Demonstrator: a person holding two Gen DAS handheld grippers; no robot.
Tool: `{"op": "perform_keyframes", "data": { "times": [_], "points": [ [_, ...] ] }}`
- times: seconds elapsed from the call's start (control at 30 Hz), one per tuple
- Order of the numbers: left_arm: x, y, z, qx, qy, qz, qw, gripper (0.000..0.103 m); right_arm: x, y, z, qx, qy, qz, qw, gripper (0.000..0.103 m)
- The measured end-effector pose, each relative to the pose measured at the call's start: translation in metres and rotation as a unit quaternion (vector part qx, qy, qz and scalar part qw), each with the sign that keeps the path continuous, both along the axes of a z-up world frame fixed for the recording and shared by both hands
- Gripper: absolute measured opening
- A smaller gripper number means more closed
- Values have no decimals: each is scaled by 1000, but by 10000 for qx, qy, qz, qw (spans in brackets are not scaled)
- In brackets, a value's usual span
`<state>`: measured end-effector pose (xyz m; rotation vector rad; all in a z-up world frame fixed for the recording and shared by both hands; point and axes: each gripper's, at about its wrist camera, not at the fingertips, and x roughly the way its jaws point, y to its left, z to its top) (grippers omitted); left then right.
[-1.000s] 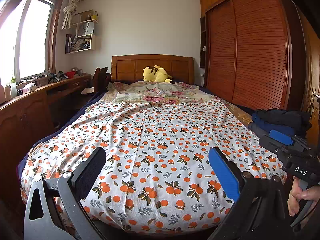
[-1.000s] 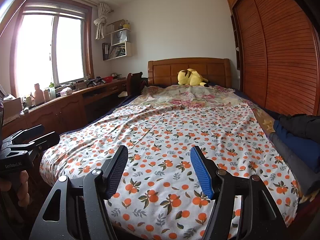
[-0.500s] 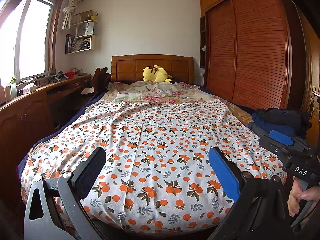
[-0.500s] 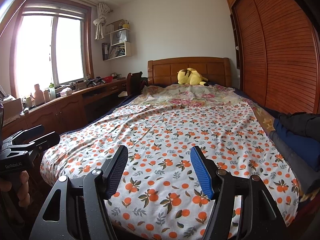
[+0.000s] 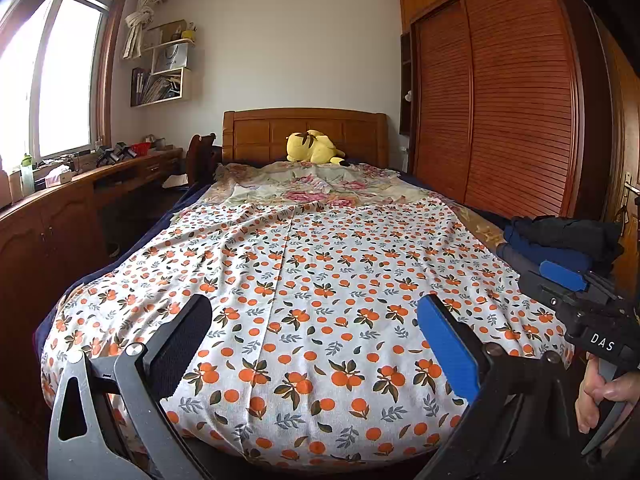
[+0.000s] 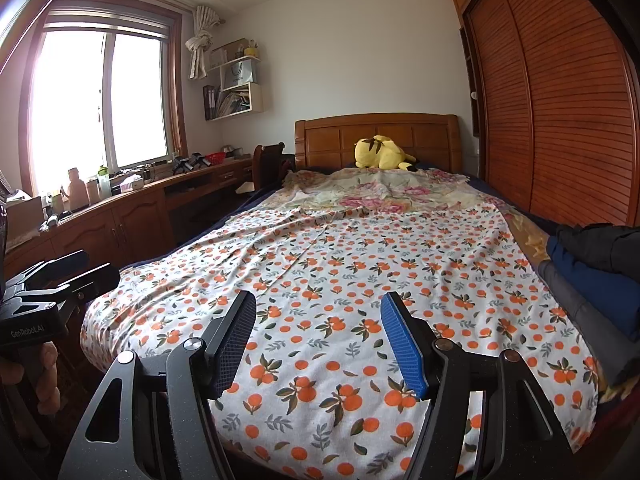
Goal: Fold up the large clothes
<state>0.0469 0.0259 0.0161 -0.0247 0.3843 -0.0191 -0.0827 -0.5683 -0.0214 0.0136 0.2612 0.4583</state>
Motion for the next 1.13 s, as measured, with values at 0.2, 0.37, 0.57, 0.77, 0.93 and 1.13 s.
{"op": "perform_keyframes", "data": {
  "times": [0.2,0.37,0.57,0.77,0.93,1.13],
  "points": [
    [0,0,0,-4,-4,1,10000,103,0,-1,0,-1,6,9,10000,67],
    [0,0,0,3,4,2,10000,103,0,-3,-1,-1,19,16,10000,67],
    [0,0,0,-1,2,3,10000,103,1,-4,-1,1,42,28,10000,67],
    [0,0,0,-7,6,-3,10000,103,1,-5,-1,19,51,31,10000,67],
    [0,0,1,-2,7,0,10000,102,1,-5,-1,15,50,34,10000,67],
    [1,0,0,-6,6,-6,10000,103,1,-5,-1,20,55,29,10000,67]
  ]
}}
